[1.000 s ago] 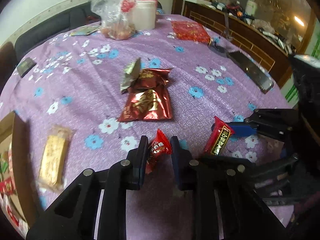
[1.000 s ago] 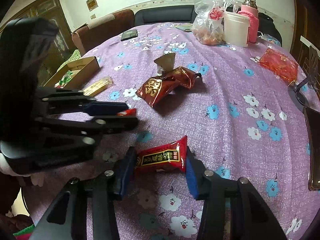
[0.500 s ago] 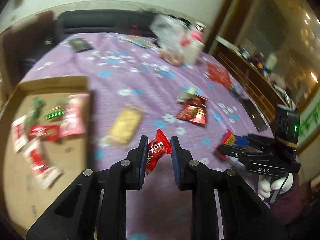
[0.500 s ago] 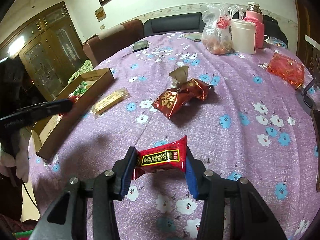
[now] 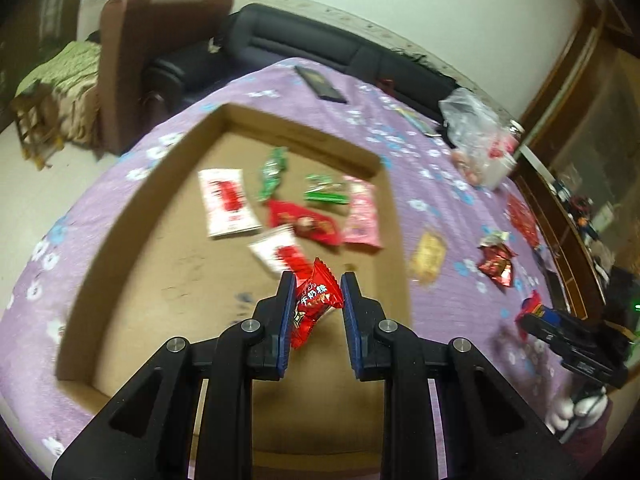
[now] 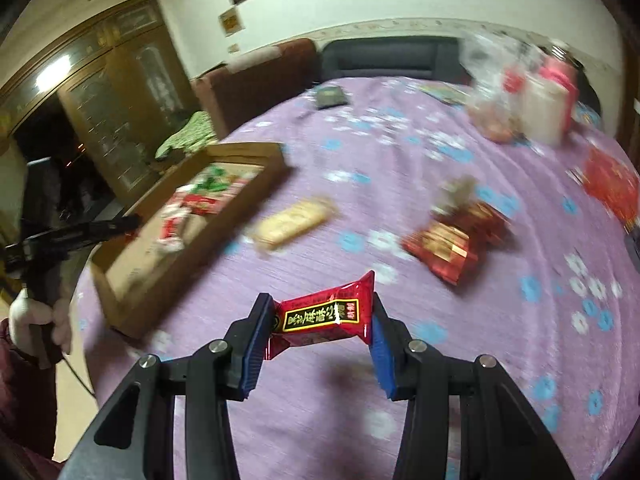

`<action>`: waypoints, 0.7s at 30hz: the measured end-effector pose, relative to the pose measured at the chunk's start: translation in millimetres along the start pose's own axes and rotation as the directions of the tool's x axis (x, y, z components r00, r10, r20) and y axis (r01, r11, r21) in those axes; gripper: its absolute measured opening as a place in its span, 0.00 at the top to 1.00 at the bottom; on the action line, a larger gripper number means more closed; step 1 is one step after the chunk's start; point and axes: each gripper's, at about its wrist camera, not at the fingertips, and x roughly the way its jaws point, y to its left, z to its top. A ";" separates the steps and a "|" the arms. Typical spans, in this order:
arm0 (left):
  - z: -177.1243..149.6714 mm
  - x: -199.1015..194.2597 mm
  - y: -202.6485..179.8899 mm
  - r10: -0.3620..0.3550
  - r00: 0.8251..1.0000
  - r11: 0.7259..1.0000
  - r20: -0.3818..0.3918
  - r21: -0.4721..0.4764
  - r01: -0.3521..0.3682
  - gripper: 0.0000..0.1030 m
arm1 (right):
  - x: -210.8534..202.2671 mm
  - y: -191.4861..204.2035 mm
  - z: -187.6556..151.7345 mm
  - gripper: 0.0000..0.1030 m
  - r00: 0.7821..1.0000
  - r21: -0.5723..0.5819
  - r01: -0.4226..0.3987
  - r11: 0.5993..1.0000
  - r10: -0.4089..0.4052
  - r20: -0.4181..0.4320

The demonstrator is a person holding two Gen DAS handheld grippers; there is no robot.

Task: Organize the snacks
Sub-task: 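Carry the red candy and chocolate bar into the tray and open both tools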

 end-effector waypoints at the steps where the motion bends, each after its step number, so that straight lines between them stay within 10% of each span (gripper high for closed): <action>1: 0.3 1.1 4.2 0.008 1.000 1.000 -0.003 -0.005 -0.008 0.78 | 2.3 11.3 4.5 0.53 1.000 -0.020 -0.014 1.000 0.014 -0.002; 21: 14.2 7.8 56.8 0.030 0.999 0.994 -0.024 -0.100 -0.032 0.78 | 121.2 194.3 35.4 0.52 0.964 -0.282 -0.217 0.934 0.159 -0.214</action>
